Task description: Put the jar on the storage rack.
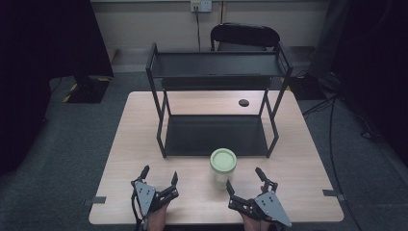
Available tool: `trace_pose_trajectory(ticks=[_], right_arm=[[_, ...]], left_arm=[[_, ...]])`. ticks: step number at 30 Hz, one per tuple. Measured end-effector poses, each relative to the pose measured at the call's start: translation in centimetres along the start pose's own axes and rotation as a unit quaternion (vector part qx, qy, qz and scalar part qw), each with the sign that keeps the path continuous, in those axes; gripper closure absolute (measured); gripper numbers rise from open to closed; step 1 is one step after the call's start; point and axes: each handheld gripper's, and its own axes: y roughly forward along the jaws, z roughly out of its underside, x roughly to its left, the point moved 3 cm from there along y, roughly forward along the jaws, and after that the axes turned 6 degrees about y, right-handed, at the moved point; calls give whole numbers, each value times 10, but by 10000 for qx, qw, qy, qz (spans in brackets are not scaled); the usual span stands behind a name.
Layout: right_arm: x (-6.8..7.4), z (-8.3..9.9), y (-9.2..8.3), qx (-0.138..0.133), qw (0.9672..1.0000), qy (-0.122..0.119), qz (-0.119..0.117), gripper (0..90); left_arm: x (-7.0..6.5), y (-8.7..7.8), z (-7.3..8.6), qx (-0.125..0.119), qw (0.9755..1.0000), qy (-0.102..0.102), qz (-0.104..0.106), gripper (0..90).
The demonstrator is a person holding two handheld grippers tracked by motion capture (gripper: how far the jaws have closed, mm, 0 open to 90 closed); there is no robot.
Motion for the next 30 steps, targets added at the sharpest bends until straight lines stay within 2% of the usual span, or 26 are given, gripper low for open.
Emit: trace_pose_trajectory(ticks=[4, 12, 21, 30], right_arm=[[0, -1, 5, 79, 9999, 98, -72, 0], [6, -4, 11, 195, 9997, -24, -139, 0], [7, -10, 15, 297, 9994, 79, -156, 0], [10, -21, 20, 235, 9996, -4, -143, 0]], left_arm=[[0, 0, 0, -1, 10000, -1, 4, 25], [0, 0, 0, -3, 10000, -2, 4, 25], [0, 0, 0, -3, 10000, -3, 4, 25], [0, 0, 0, -3, 10000, -1, 5, 25]])
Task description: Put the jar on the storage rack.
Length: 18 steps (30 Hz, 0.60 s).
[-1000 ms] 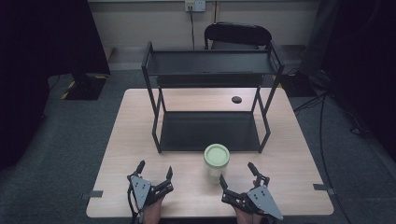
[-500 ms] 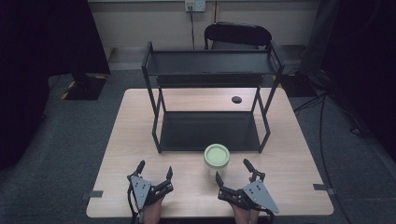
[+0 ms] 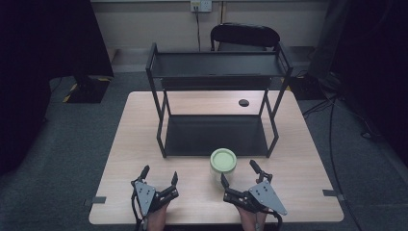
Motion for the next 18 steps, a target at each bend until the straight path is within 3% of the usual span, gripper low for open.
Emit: trace_pose_trajectory(ticks=[12, 18], right_arm=[[7, -14, 17, -98, 9999, -80, -78, 0], [10, -11, 21, -101, 9998, -107, -119, 1]], left_arm=[[0, 0, 0, -1, 10000, -2, 1, 25], [0, 0, 0, -1, 10000, -1, 6, 25]])
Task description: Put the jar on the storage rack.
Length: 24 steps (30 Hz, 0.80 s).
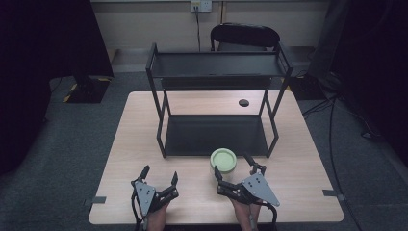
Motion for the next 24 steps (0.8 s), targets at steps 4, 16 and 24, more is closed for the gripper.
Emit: trace_pose_trajectory(ticks=[4, 16, 24], right_arm=[[2, 1, 2, 6, 10000, -26, -34, 1], [6, 8, 8, 46, 9999, -64, -113, 1], [8, 15, 12, 175, 9996, -124, -193, 0]], left_arm=[[0, 0, 0, 0, 10000, 1, 0, 25], [0, 0, 0, -1, 10000, 1, 0, 25], [0, 0, 0, 0, 10000, 1, 0, 25]])
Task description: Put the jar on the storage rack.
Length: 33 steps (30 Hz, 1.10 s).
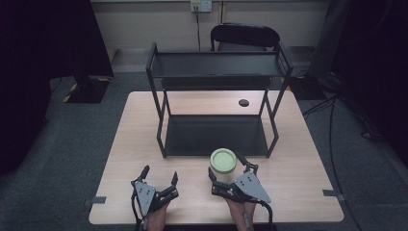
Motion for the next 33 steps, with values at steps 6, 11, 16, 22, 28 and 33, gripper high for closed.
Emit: trace_pose_trajectory(ticks=[6, 11, 16, 22, 28, 33], right_arm=[[1, 2, 3, -37, 10000, -28, -5, 0], [-1, 6, 5, 25, 10000, -43, 67, 0], [-3, 9, 9, 83, 9999, -56, 115, 0], [-3, 14, 13, 144, 9997, -85, 163, 0], [-6, 17, 14, 77, 9996, -32, 283, 4], [-7, 22, 16, 166, 9995, 12, 259, 6]], left_arm=[[0, 0, 0, 0, 10000, 0, -1, 25], [0, 0, 0, -1, 10000, 0, 0, 25], [0, 0, 0, -2, 10000, -1, 0, 25], [0, 0, 0, -2, 10000, -1, 0, 25], [0, 0, 0, -2, 10000, -1, 1, 25], [0, 0, 0, -3, 10000, 0, 4, 25]])
